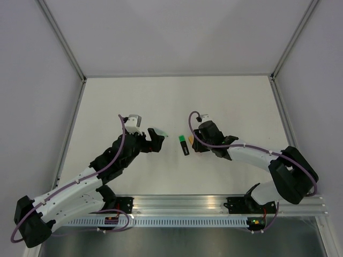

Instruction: Insert the pens into the pen caps

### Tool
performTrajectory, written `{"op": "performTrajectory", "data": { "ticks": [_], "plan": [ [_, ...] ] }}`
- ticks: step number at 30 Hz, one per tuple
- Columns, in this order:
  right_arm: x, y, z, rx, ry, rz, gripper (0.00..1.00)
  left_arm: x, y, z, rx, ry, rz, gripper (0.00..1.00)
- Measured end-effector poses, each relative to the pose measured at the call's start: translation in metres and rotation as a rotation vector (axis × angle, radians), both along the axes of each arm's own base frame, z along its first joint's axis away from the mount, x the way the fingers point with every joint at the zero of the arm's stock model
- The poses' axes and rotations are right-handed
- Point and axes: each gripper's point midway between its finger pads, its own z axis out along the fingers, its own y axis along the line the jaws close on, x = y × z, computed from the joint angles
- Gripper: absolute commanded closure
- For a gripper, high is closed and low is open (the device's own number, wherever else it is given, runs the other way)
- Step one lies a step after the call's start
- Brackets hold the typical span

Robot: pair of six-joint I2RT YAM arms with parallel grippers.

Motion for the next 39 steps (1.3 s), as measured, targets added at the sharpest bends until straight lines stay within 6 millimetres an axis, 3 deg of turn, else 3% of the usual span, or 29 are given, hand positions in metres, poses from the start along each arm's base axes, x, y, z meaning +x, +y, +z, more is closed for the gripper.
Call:
{"op": "performTrajectory", "data": {
  "ticks": [7,14,20,24,26,30,33,39],
  "plan": [
    [-0.005,0.015,0.052,0.140,-0.075,0.061,0.61,0.003,-0.003,-0.017,0.043,0.039,0.002,0.00],
    [0.001,0.033,0.110,0.240,-0.159,0.119,0.60,0.031,0.019,-0.065,0.192,0.205,0.123,0.02],
    [-0.007,0.035,0.118,0.276,-0.173,0.154,0.59,0.051,0.062,-0.073,0.173,0.328,0.330,0.01],
    [-0.013,0.033,0.118,0.287,-0.172,0.162,0.59,0.063,0.097,-0.075,0.055,0.412,0.469,0.21],
    [-0.014,0.032,0.120,0.292,-0.179,0.163,0.59,0.068,0.090,-0.075,0.038,0.445,0.414,0.20],
    [-0.016,0.031,0.123,0.297,-0.186,0.164,0.58,0.095,0.049,-0.063,0.109,0.465,0.192,0.21],
    [-0.018,0.029,0.131,0.307,-0.204,0.162,0.58,0.112,0.029,-0.054,0.197,0.421,0.030,0.20],
    [-0.027,0.012,0.171,0.360,-0.327,0.139,0.57,0.123,0.020,-0.040,0.508,0.254,-0.277,0.24]
  ]
}}
